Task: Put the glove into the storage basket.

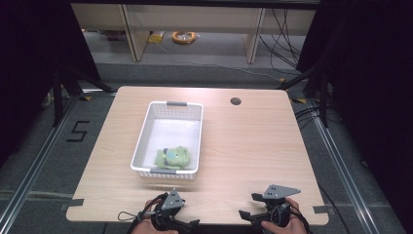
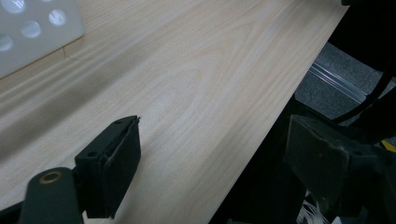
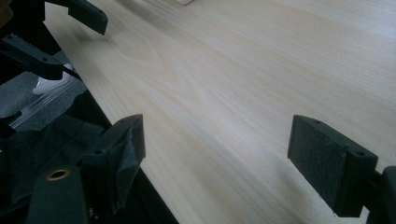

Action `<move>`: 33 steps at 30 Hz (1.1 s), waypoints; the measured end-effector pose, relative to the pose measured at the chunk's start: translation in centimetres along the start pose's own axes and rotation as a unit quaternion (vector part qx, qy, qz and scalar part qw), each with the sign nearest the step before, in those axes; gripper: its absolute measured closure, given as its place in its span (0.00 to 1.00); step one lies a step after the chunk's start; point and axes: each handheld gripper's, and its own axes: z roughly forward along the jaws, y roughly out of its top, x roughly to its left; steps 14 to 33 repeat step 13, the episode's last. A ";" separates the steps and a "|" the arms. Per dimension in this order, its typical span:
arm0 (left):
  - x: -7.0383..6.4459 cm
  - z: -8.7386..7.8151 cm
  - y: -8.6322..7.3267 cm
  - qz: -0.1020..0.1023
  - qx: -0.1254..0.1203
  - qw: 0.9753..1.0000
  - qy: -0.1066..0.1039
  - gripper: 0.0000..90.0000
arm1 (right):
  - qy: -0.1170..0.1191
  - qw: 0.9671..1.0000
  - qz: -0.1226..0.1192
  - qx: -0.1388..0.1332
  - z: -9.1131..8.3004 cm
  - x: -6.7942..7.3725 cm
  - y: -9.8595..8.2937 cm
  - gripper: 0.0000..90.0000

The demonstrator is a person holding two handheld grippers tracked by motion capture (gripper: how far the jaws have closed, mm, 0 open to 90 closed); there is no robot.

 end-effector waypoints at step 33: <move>0.2 0.0 0.0 0.002 0.003 1.000 0.007 0.20 | -0.006 1.000 -0.008 0.003 0.1 -0.1 0.0 0.23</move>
